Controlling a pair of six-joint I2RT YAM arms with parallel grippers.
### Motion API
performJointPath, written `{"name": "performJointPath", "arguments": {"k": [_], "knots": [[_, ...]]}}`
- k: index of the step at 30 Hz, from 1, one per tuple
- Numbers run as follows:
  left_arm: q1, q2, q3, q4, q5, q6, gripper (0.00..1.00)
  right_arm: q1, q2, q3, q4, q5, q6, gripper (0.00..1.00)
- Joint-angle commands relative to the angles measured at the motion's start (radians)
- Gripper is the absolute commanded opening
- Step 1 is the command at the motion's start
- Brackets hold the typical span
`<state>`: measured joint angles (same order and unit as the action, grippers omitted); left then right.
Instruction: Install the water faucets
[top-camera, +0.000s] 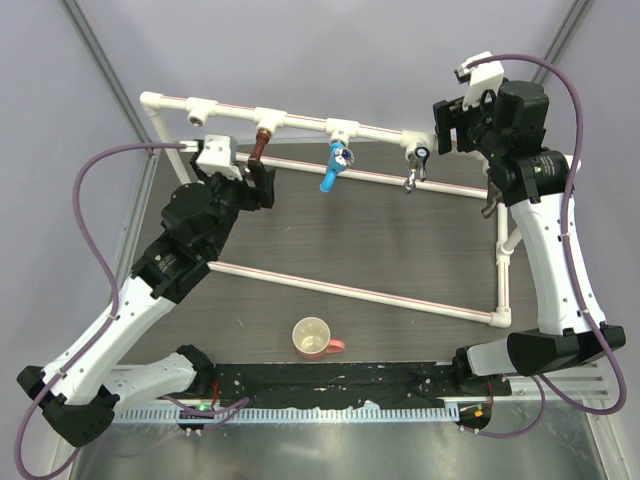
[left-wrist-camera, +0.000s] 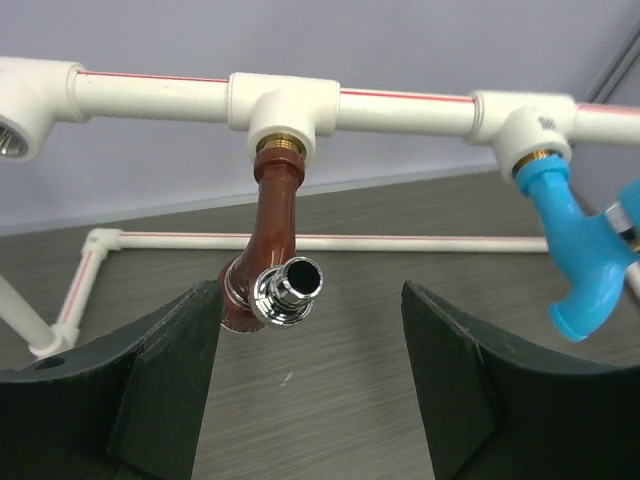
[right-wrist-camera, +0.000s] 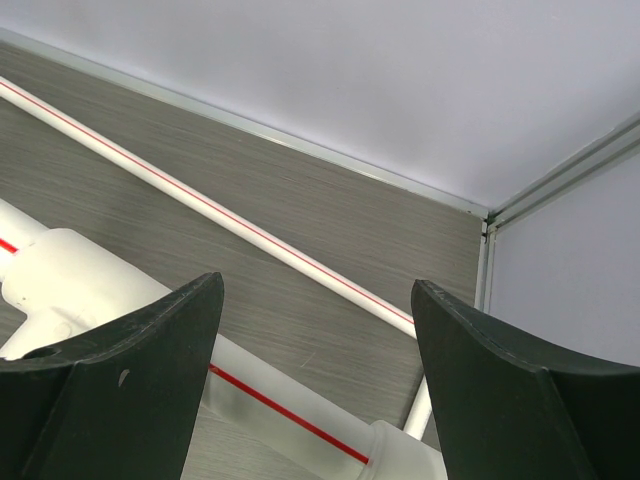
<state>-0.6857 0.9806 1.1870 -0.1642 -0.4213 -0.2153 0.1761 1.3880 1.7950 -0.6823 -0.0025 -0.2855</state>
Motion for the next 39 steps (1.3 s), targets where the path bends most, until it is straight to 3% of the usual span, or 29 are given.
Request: {"name": "performJointPath", "arguments": {"k": [1, 9, 12, 19, 25, 29, 32, 35, 38, 39], "knots": [[-0.031, 0.048, 0.025, 0.021, -0.025, 0.357, 0.75, 0.042, 0.014, -0.020, -0.112, -0.096, 0.023, 0.83], [-0.043, 0.135, 0.017, 0.098, -0.108, 0.571, 0.69, 0.043, 0.014, -0.023, -0.112, -0.088, 0.020, 0.83], [-0.044, 0.159, 0.022, 0.114, -0.140, 0.620, 0.61, 0.045, 0.011, -0.023, -0.112, -0.086, 0.019, 0.83], [-0.067, 0.175, 0.025, 0.130, -0.163, 0.764, 0.29, 0.046, 0.011, -0.026, -0.109, -0.086, 0.019, 0.83], [-0.116, 0.182, -0.012, 0.130, -0.165, 1.011, 0.20, 0.048, 0.011, -0.026, -0.108, -0.085, 0.019, 0.83], [-0.156, 0.208, -0.052, 0.134, -0.229, 1.221, 0.20, 0.048, 0.011, -0.028, -0.108, -0.083, 0.019, 0.83], [-0.176, 0.233, -0.104, 0.188, -0.302, 1.366, 0.20, 0.049, 0.011, -0.028, -0.108, -0.083, 0.017, 0.83], [-0.189, 0.248, -0.135, 0.244, -0.332, 1.394, 0.23, 0.049, 0.013, -0.028, -0.108, -0.080, 0.017, 0.83], [-0.192, 0.225, -0.124, 0.243, -0.304, 1.314, 0.50, 0.048, 0.009, -0.028, -0.108, -0.079, 0.017, 0.83], [-0.190, 0.218, -0.113, 0.241, -0.297, 1.294, 0.72, 0.049, 0.009, -0.028, -0.106, -0.077, 0.017, 0.83]]}}
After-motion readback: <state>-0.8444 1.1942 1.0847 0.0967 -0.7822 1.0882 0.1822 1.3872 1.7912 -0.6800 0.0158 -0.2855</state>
